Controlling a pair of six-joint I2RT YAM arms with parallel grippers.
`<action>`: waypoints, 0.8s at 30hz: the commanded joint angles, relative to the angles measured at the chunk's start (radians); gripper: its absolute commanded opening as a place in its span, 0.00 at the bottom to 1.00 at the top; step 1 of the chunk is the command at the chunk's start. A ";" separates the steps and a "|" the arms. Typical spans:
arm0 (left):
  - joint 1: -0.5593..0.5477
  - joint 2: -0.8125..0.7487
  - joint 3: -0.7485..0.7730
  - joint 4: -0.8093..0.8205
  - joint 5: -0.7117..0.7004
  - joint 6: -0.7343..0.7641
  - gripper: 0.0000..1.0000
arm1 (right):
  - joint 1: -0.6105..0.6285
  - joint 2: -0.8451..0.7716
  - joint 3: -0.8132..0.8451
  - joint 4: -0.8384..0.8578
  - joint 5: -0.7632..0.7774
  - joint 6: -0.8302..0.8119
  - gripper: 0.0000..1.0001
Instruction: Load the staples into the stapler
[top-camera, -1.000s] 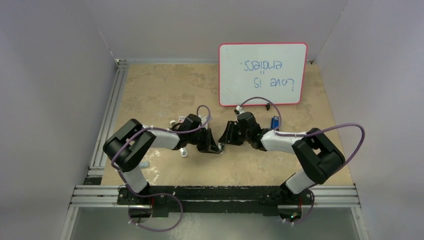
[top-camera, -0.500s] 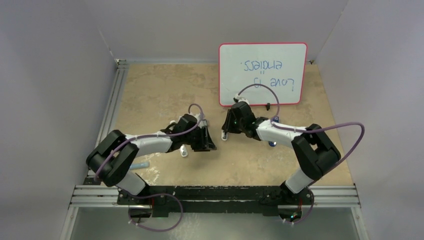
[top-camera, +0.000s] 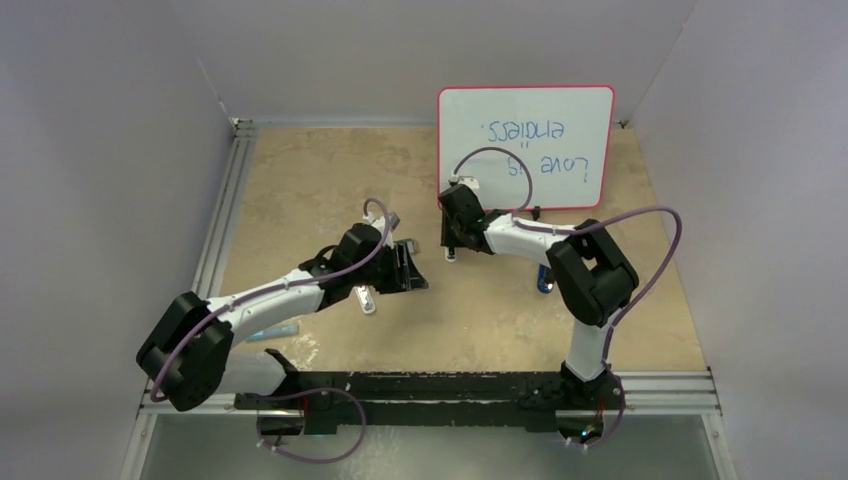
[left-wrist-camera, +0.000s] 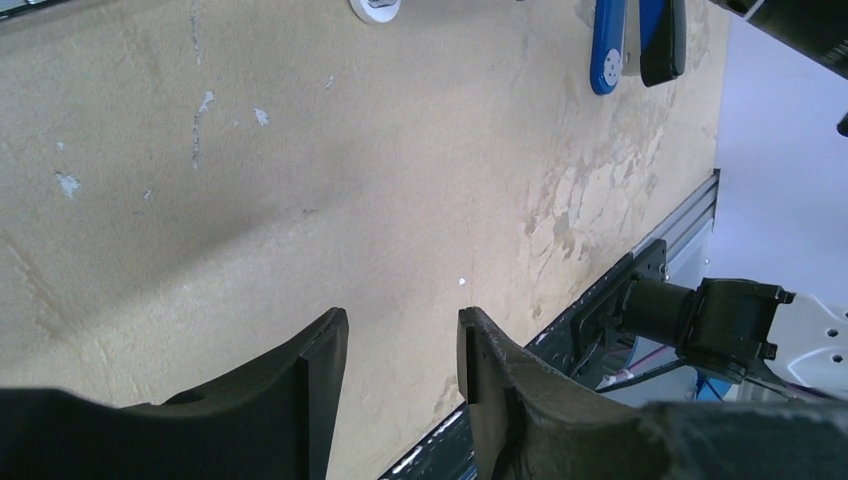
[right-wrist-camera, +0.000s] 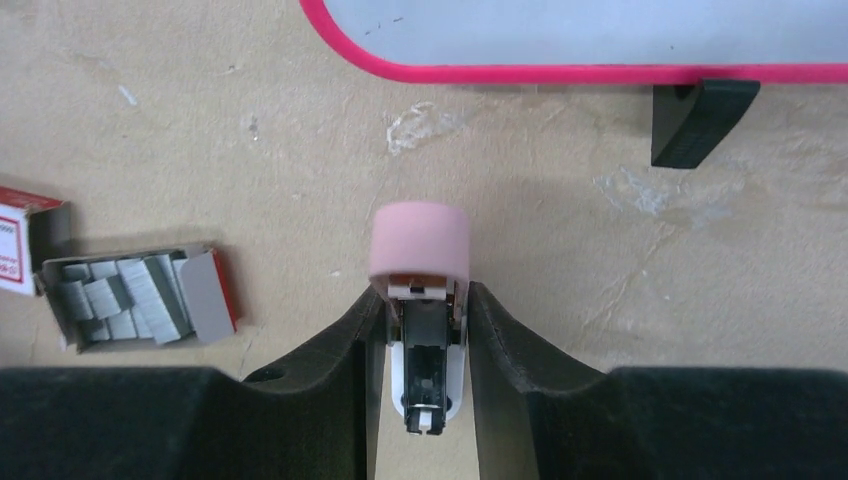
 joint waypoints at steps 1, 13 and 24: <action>-0.001 -0.041 0.039 -0.036 -0.042 0.033 0.44 | -0.002 0.037 0.053 -0.025 0.052 -0.042 0.36; -0.001 -0.033 0.046 -0.045 -0.050 0.037 0.45 | -0.001 -0.023 0.033 -0.031 -0.010 -0.025 0.54; -0.001 -0.061 0.035 -0.036 -0.053 0.037 0.46 | -0.027 -0.328 -0.089 -0.077 0.216 0.044 0.67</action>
